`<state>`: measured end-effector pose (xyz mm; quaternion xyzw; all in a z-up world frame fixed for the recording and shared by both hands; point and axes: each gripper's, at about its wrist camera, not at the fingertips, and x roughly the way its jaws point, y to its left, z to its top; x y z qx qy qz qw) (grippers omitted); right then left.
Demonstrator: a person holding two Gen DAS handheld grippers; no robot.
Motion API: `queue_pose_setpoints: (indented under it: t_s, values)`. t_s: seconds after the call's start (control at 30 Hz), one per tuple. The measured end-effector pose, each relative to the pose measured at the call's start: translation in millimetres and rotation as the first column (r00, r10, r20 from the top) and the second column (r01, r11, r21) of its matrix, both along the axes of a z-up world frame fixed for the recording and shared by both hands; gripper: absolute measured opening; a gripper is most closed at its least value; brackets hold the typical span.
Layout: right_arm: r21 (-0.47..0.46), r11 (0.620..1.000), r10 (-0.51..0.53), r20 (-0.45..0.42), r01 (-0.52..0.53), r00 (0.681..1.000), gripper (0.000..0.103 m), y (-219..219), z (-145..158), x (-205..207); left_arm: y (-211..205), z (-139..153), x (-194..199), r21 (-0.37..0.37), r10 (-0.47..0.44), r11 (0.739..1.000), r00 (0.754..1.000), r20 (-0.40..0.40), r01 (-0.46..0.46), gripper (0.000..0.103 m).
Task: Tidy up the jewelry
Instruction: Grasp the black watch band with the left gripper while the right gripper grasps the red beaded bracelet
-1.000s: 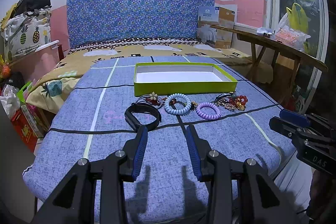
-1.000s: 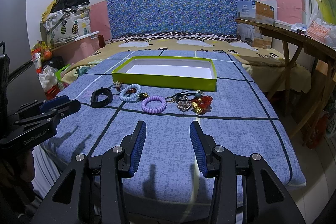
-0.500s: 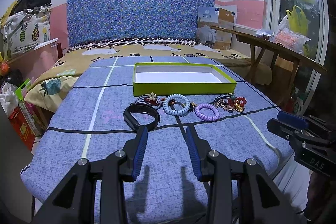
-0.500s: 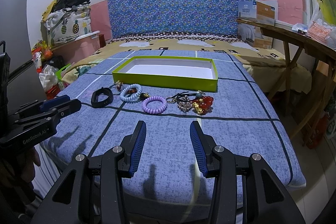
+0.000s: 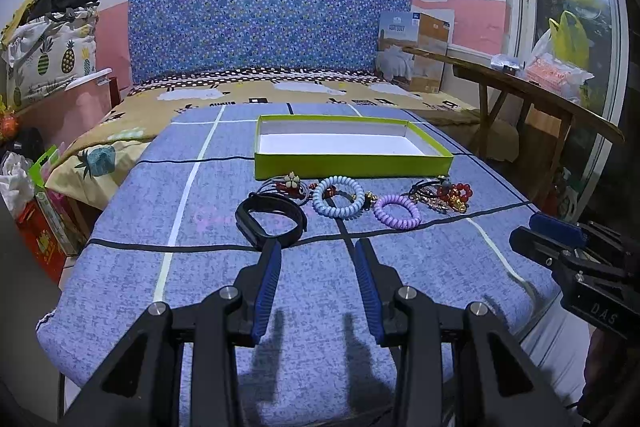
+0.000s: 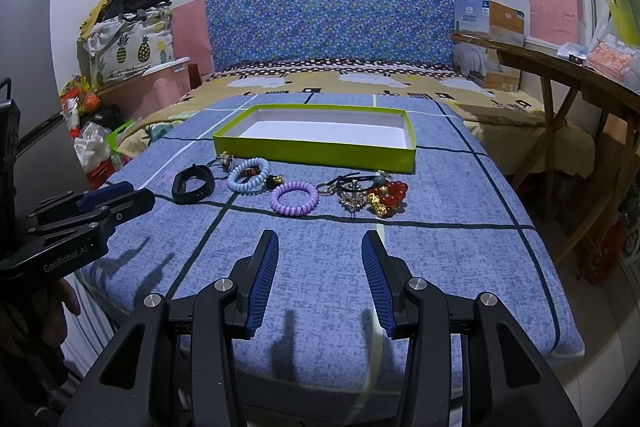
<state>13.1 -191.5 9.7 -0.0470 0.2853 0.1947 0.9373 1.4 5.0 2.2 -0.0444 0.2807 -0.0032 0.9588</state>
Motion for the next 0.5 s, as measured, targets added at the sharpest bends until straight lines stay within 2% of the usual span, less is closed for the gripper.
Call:
queue_pose_setpoints:
  t_s: [0.3,0.5]
  values:
    - [-0.003,1.0,-0.011,-0.014,0.011,1.0,0.044,-0.5,-6.2,10.8,2.9,-5.1,8.9,0.017,0.013,1.0,1.0,-0.021,-0.013,0.04]
    - [0.003,0.999,-0.036,-0.037,0.036,0.999,0.044,-11.5,-11.1,33.5,16.5,-10.6,28.4,0.026,0.064,0.998,0.996,-0.061,-0.062,0.04]
